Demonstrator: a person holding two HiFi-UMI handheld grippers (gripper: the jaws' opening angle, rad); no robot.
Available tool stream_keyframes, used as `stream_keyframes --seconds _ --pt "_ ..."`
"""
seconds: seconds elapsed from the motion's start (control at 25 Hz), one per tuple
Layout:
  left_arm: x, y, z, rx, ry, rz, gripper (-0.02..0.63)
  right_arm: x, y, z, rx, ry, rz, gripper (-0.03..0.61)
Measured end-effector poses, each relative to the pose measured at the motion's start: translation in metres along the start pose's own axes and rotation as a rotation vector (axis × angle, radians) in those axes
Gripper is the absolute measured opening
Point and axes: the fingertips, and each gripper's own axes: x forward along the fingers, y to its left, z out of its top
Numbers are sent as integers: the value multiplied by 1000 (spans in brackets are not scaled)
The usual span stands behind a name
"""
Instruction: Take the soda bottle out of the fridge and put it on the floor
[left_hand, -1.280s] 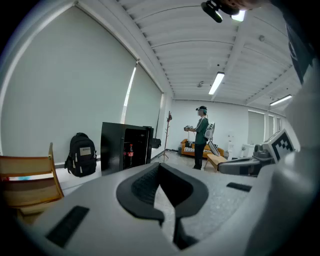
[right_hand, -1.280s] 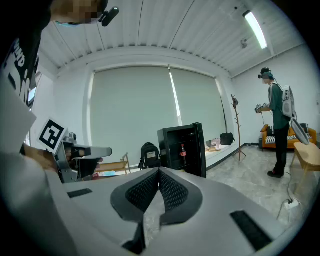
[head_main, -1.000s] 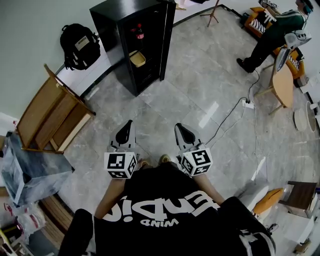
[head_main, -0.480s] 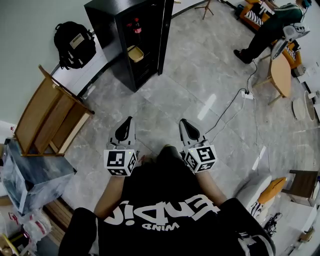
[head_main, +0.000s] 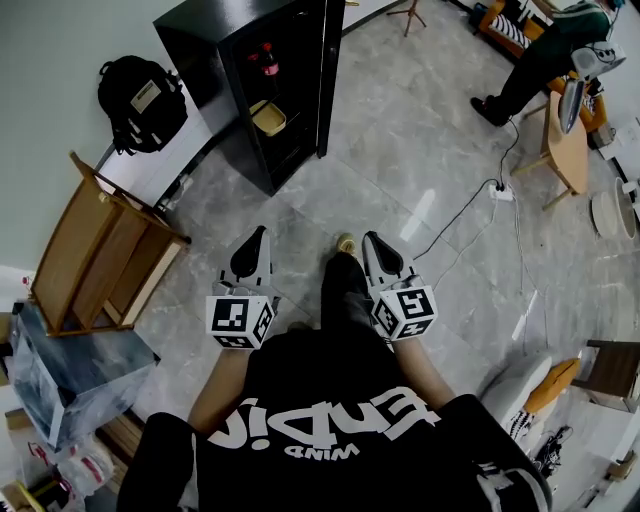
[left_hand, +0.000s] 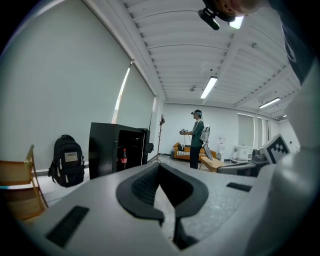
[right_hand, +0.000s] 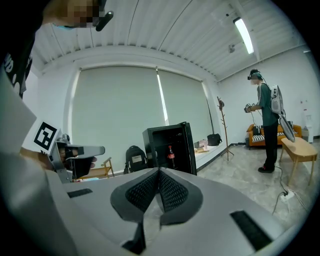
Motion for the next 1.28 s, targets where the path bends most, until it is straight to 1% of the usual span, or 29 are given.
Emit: stream_keyframes --seconds 0.12,0.28,0.48,0.68,0.88,1.08,1.28 --pt "35 6 4 -7 -2 2 8 26 -21 10 -5 -10 10 25" --pt "85 11 13 3 13 15 8 63 -54 27 -5 -16 30 25" --pt "146 21 39 -56 -29 28 8 116 -97 56 -5 -1 71 25" --pt "207 35 60 -71 -30 86 8 163 -134 87 -15 1 135 25" --pt "260 44 75 -80 -49 133 8 203 -168 106 -35 21 188 25" --pt "294 53 81 -84 -47 173 8 232 -189 111 -39 51 217 25" --pt "312 72 81 -68 -15 166 8 258 -186 108 -10 65 214 25"
